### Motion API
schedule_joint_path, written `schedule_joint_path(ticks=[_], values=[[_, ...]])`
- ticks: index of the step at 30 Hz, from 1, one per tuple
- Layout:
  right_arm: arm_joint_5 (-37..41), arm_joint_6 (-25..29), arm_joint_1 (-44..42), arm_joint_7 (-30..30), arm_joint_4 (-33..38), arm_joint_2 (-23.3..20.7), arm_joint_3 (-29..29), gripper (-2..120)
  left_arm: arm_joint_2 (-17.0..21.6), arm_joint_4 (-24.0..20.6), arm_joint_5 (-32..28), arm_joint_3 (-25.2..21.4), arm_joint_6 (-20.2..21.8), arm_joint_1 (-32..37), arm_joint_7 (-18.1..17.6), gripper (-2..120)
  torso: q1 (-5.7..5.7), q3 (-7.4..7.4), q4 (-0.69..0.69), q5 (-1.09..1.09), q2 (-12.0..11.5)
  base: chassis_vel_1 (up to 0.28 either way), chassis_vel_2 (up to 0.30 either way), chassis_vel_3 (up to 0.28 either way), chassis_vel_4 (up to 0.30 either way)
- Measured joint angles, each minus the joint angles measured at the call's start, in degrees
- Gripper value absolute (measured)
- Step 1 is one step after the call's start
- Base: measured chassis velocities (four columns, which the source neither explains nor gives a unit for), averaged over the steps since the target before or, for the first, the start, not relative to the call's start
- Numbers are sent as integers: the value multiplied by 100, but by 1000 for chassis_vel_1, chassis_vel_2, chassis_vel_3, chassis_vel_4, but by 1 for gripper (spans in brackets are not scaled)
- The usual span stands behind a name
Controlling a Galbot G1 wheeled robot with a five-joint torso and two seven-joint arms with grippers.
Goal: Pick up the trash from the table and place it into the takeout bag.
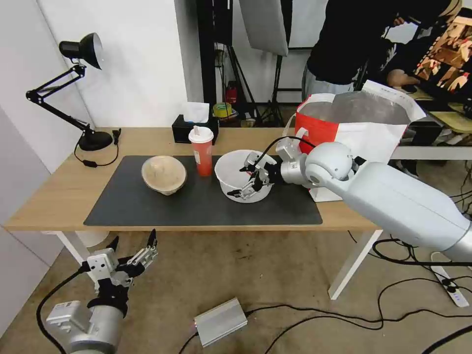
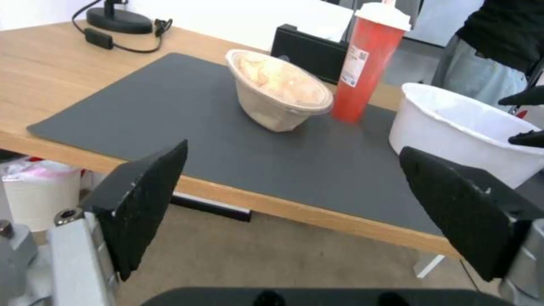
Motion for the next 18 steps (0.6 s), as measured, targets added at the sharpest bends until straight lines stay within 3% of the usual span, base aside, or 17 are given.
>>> schedule_joint_path(ticks=[18], values=[[-163,55,1,-104,-208,74,-72,100,9,28,-3,48,-4,-47,0,100,0,0,0,0,0,0,0,0,0]])
